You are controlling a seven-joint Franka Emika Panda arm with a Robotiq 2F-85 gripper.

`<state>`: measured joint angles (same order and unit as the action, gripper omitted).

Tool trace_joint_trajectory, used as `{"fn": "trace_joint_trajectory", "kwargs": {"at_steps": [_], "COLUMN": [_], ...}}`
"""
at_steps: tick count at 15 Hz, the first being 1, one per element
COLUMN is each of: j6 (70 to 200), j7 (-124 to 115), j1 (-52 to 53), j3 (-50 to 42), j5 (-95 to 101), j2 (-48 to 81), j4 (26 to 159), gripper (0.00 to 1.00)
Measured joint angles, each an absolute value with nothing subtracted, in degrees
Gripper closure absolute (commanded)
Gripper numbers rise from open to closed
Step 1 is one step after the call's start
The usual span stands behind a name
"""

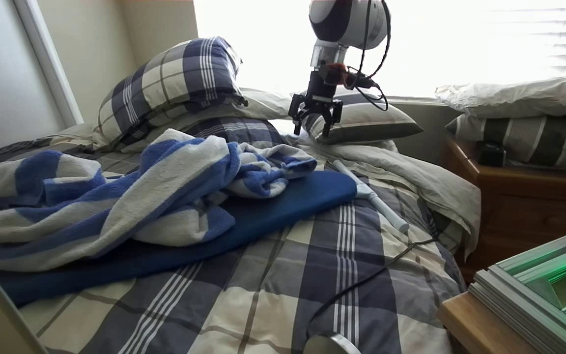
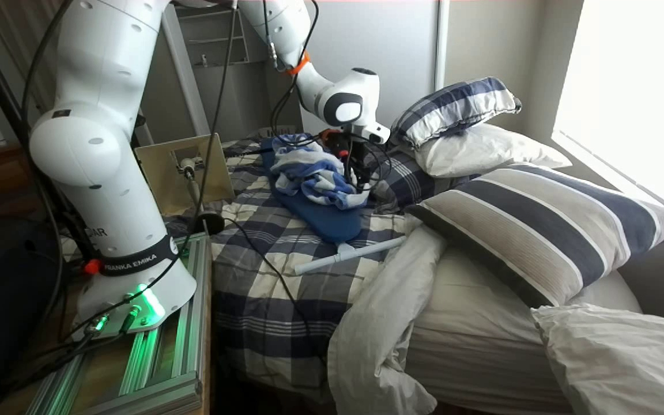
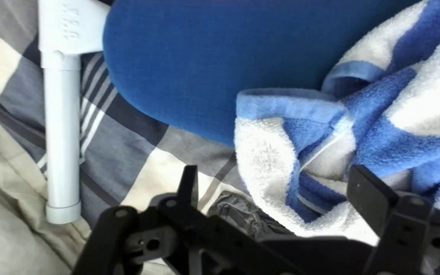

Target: Pull the striped towel to the right

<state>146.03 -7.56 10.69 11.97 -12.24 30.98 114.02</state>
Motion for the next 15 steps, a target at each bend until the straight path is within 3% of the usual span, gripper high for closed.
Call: {"fn": "trace_joint_trajectory", "kwargs": {"at_steps": [7,8,10,15], "j6": [151.76,151.76,151.76,151.75], "j7": [7.49,8.42,10.09,13.75], "j1": [1.17,0.25,-1.45,-5.31], "j3": [22.04,22.80,24.18,27.68], "j5": [-24.59,-25.22,-26.42,-28.49], "j2": [40.09,41.04,42.67,45.16], "j4": [113.46,113.40,113.21,112.23], "gripper": [0.00,0.25,0.32,0.68]}}
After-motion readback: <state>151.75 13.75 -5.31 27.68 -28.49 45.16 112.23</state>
